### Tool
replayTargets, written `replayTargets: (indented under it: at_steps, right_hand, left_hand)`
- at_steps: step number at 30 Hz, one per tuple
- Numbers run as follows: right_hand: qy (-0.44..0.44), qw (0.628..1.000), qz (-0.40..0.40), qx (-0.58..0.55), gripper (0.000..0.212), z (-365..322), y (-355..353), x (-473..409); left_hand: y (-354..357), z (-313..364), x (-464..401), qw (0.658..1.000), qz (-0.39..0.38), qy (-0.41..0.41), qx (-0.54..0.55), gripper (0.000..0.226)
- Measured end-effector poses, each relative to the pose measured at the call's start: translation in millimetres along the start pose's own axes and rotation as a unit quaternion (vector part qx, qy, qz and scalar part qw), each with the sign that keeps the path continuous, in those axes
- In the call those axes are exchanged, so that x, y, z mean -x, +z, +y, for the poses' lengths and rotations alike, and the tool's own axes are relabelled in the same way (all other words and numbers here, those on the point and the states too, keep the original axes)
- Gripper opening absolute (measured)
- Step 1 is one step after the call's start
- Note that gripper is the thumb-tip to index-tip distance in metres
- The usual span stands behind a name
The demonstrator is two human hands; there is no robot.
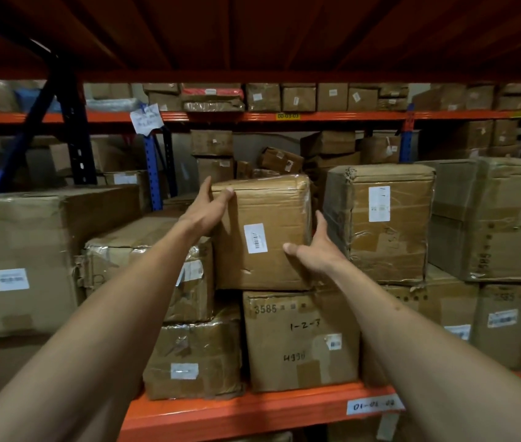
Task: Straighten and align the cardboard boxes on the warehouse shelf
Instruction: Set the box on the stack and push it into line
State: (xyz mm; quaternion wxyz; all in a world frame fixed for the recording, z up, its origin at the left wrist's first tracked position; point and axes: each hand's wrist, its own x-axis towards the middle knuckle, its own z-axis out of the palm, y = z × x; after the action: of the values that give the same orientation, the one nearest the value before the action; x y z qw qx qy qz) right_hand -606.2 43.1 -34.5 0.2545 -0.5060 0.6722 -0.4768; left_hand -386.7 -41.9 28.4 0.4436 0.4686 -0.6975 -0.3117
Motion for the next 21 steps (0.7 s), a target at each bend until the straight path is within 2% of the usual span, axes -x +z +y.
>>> replayTargets:
  at_steps: [5,8,10,12,14,21]
  right_hand:
    - [0.027,0.999,-0.030,-0.004,0.124,16,4,-20]
    - [0.012,0.999,-0.032,-0.010,0.139,22,12,-19]
    - [0.001,1.000,-0.012,-0.020,0.131,24,16,-18]
    - [-0.013,0.999,0.007,-0.031,0.121,27,21,-21]
    - [-0.023,0.998,0.024,-0.045,0.117,31,24,-21]
    - [-0.043,0.990,0.073,-0.110,0.108,39,28,-20]
  left_hand:
    - [5,0,-9,0.992,0.018,-0.080,0.095,0.115]
    - [11,4,-15,0.983,0.030,-0.102,0.149,0.110]
    - [16,3,-18,0.977,0.036,-0.111,0.181,0.096]
    - [20,0,-20,0.972,0.040,-0.102,0.207,0.073]
    - [25,-1,-22,0.968,0.053,-0.098,0.226,0.064]
    - [27,12,-24,0.964,0.082,-0.090,0.236,0.088]
